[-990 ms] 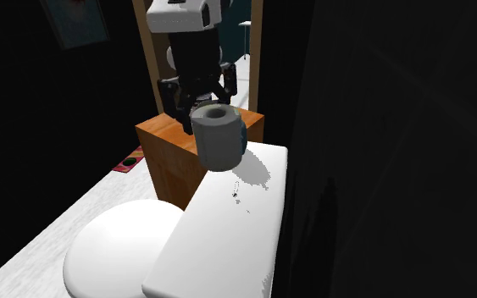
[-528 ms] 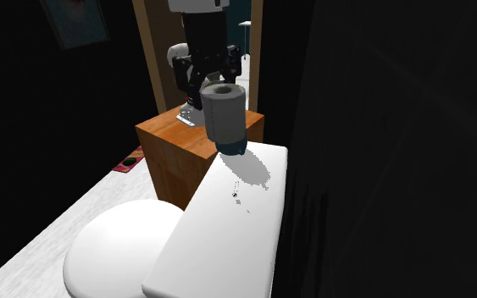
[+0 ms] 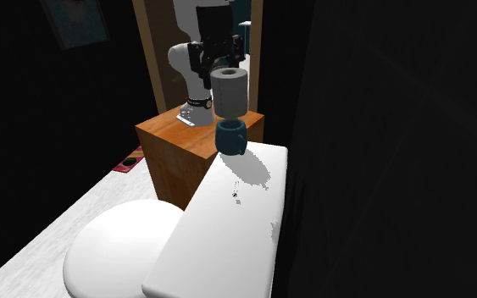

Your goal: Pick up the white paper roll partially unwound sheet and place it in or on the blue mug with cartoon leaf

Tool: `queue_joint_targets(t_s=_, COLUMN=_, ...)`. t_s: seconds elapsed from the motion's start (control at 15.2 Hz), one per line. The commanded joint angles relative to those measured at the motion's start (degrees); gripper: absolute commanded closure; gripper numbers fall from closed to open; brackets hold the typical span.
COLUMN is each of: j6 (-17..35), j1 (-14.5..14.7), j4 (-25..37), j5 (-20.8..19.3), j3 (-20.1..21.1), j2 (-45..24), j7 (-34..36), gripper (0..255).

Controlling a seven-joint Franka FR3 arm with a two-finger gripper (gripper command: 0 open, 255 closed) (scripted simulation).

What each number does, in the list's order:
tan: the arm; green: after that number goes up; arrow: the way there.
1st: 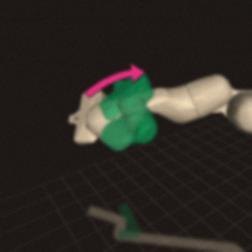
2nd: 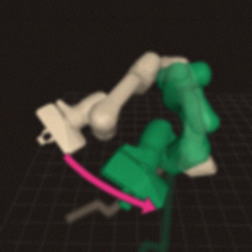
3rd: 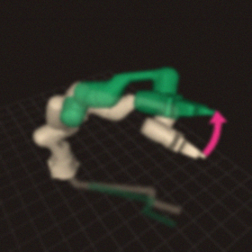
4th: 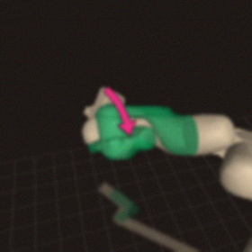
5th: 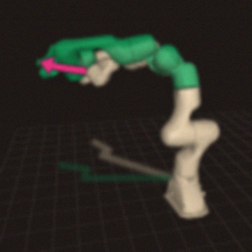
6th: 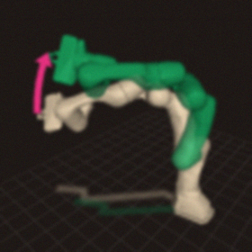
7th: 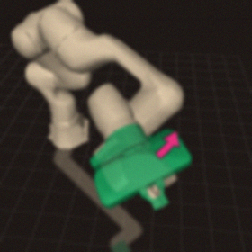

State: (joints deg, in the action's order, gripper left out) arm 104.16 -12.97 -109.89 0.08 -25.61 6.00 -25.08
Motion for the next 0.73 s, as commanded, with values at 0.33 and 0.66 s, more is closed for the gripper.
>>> queue_joint_targets(t_s=0.33, j6=2.2, j1=0.6, j4=-10.5, j5=-3.4, j3=2.7, j2=9.2, j7=4.9, gripper=255)
queue_joint_targets(t_s=0.66, j6=6.0, j1=0.5, j4=-13.9, j5=-3.4, j3=2.4, j2=8.6, j7=4.7, gripper=255)
